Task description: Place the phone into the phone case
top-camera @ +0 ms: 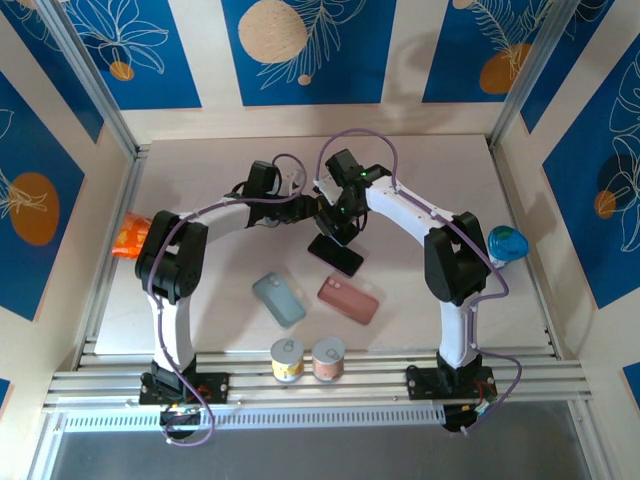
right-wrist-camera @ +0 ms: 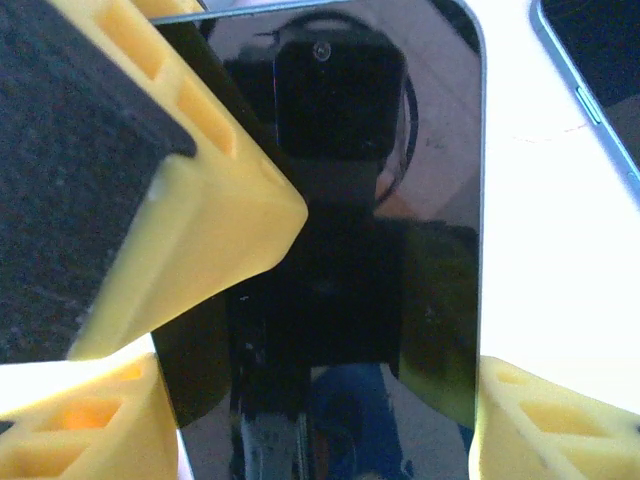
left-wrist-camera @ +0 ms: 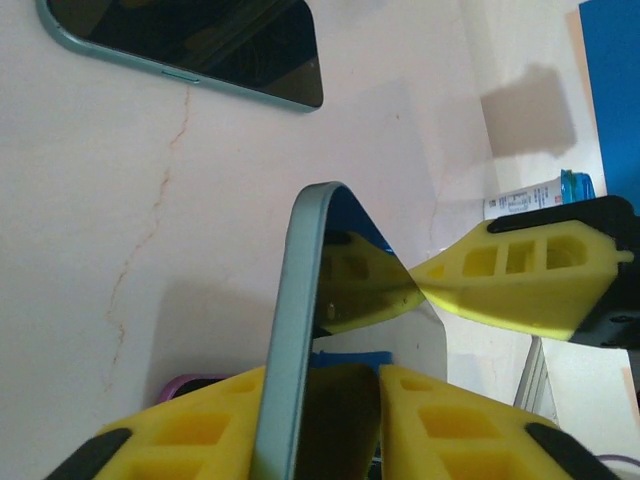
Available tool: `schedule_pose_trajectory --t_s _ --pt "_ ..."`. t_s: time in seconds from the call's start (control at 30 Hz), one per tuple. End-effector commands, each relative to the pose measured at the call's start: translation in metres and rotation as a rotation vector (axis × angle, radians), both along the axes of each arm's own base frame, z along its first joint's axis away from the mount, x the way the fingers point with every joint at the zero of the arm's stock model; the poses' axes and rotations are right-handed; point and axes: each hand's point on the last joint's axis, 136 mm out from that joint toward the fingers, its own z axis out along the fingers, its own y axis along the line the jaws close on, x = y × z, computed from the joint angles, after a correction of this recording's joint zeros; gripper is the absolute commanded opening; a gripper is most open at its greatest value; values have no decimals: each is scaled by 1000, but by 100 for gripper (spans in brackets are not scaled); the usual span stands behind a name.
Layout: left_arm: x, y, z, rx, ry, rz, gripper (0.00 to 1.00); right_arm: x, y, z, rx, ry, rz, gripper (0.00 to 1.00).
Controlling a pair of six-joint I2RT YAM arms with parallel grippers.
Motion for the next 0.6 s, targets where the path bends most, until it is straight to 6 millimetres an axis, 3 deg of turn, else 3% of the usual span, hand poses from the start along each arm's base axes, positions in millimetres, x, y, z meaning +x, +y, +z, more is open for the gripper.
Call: schedule_pose_trajectory --t_s 0.0,0.17,0.3,0.4,0.57 --pt "0 -10 4 -19 -16 -32 22 -3 10 24 64 -30 16 57" --pt "-1 -13 7 -25 -19 -40 0 -4 10 23 68 -30 12 57" --pt "0 -12 11 -24 -31 -32 0 -4 8 20 69 -31 4 57" --pt "2 -10 18 -25 -57 -15 0 -7 7 20 82 -20 -10 68" --pt "3 -9 44 -83 -114 23 0 -18 -5 31 254 35 -124 71"
